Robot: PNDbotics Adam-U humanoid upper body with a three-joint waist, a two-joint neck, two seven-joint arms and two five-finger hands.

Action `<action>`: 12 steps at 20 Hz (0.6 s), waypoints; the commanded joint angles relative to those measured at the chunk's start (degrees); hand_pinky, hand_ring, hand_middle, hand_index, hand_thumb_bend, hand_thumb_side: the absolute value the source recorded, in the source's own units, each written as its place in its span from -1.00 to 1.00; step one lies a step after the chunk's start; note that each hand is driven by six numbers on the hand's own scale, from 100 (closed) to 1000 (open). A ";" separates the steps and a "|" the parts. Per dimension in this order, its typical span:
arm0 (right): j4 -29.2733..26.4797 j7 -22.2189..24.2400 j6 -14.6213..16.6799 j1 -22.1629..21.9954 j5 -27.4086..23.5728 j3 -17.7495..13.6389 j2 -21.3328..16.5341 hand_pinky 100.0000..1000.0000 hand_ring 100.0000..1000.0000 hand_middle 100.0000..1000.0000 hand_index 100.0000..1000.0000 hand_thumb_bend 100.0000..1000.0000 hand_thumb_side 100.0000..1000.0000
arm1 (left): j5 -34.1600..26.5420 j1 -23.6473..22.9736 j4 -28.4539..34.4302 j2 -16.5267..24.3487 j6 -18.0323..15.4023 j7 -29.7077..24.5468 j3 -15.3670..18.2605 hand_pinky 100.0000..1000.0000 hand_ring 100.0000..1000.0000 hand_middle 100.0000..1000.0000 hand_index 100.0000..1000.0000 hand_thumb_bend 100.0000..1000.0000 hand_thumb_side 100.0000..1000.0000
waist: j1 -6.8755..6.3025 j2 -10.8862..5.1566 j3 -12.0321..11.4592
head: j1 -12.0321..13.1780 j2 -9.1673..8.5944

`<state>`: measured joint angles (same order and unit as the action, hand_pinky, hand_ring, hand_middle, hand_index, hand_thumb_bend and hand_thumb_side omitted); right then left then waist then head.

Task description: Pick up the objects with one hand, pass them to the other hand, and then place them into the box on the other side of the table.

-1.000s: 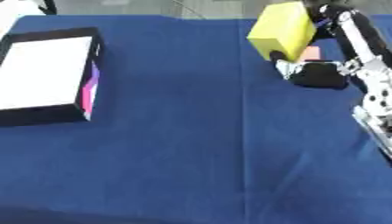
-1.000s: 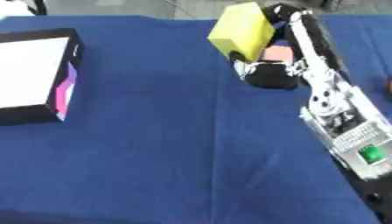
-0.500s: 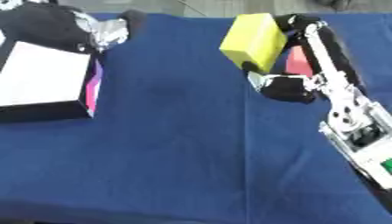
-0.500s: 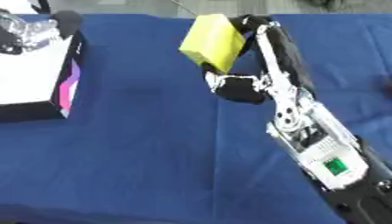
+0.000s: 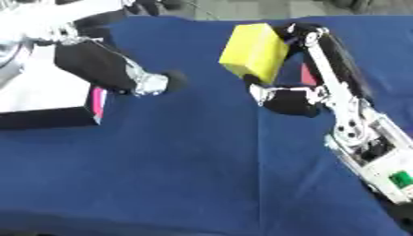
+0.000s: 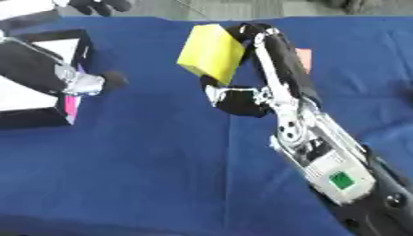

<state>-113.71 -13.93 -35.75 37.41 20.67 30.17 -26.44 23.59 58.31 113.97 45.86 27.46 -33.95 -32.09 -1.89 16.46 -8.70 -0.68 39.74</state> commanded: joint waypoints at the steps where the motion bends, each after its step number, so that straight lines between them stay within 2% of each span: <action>1: -0.89 -0.72 0.48 1.20 0.78 0.26 0.09 0.55 0.06 -0.26 -0.06 -1.00 -1.00 | 3.57 1.75 0.63 -0.52 1.58 -1.63 -1.15 0.73 0.73 0.71 0.85 -0.12 -0.21 | -0.17 -1.51 -0.18 | 0.01 0.36; 2: -0.89 -0.87 0.62 1.20 0.96 0.40 0.19 0.54 0.06 -0.26 -0.06 -1.00 -1.00 | 4.53 1.95 0.63 -0.87 1.87 -2.13 -1.53 0.73 0.74 0.72 0.85 -0.05 -0.32 | -0.21 -1.52 -0.20 | 0.08 0.33; 8: -0.89 -0.99 2.05 1.38 2.75 1.59 0.98 0.54 0.05 -0.26 -0.06 -1.00 -1.00 | 10.41 2.92 0.63 -3.05 2.12 -6.65 -3.38 0.74 0.76 0.73 0.84 0.16 -0.40 | -0.34 -1.47 -0.32 | 0.59 -0.04; 12: -0.89 0.32 2.30 1.13 3.20 1.95 1.32 0.55 0.05 -0.26 -0.06 -1.00 -1.00 | 15.12 3.20 0.63 -3.94 1.73 -6.25 -3.31 0.73 0.75 0.73 0.84 0.17 -0.51 | -0.33 -1.32 -0.46 | 0.86 -0.29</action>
<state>-113.71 -13.99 -33.64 37.81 23.41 32.23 -25.15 37.17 60.39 113.97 41.53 28.56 -39.50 -35.93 -2.16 16.35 -9.09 -0.07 39.69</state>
